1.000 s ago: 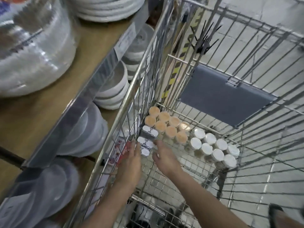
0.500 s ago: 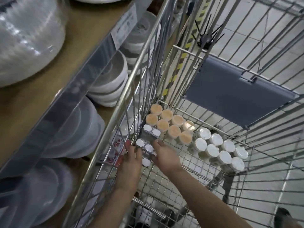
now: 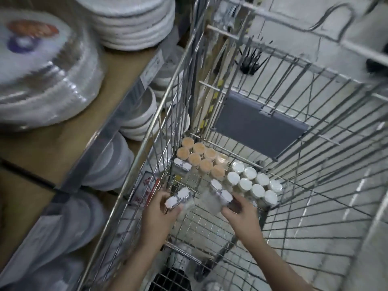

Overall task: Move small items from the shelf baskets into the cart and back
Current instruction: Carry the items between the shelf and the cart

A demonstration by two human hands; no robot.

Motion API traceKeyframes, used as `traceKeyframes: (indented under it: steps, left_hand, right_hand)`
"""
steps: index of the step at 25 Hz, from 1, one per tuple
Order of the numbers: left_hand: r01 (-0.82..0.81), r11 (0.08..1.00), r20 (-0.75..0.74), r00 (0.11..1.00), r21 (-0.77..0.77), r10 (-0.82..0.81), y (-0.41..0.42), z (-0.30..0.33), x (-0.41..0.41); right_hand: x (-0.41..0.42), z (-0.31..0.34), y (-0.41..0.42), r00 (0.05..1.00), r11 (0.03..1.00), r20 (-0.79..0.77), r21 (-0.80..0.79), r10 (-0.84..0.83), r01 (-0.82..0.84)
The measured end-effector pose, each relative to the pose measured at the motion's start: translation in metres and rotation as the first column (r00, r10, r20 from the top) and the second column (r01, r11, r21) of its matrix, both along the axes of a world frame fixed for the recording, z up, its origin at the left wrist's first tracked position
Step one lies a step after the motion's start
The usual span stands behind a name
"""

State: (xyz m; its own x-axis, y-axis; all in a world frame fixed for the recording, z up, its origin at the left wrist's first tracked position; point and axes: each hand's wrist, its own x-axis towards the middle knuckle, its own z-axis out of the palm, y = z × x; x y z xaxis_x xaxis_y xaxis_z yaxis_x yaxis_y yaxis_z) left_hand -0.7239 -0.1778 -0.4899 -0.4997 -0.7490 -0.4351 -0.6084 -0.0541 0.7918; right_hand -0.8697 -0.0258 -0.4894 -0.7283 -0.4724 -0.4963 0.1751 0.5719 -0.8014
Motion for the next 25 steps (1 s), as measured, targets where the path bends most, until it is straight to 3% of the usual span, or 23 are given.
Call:
traceKeyframes:
  steps: [6,12,16,19,22,25]
  left_hand:
    - [-0.178,0.980,-0.110,0.976,0.094,0.188,0.058,0.126,0.046]
    - [-0.425,0.905,-0.257,0.871,0.029,0.417,0.146,0.241,0.128]
    - [-0.698,0.714,-0.335,0.662,0.049,0.671,0.213,0.270,0.215]
    - [-0.874,0.478,-0.355,0.422,0.083,0.834,0.268,0.290,0.285]
    - [-0.969,0.238,-0.395,0.196,0.060,0.897,0.309,0.307,0.347]
    - [-0.991,0.108,-0.441,0.063,0.078,0.895,0.344,0.315,0.400]
  right_hand:
    - [0.037,0.128,0.073,0.995,0.990,0.035,-0.104,-0.090,0.094]
    - [0.092,0.225,0.129,0.998,0.972,0.033,-0.231,0.050,-0.041]
    - [0.139,0.263,0.145,0.965,0.941,0.122,-0.279,0.232,-0.191]
    - [0.182,0.276,0.151,0.905,0.883,0.119,-0.301,0.408,-0.359]
    - [0.225,0.280,0.154,0.808,0.779,0.107,-0.365,0.579,-0.510]
    - [0.272,0.287,0.151,0.714,0.707,0.165,-0.405,0.681,-0.580]
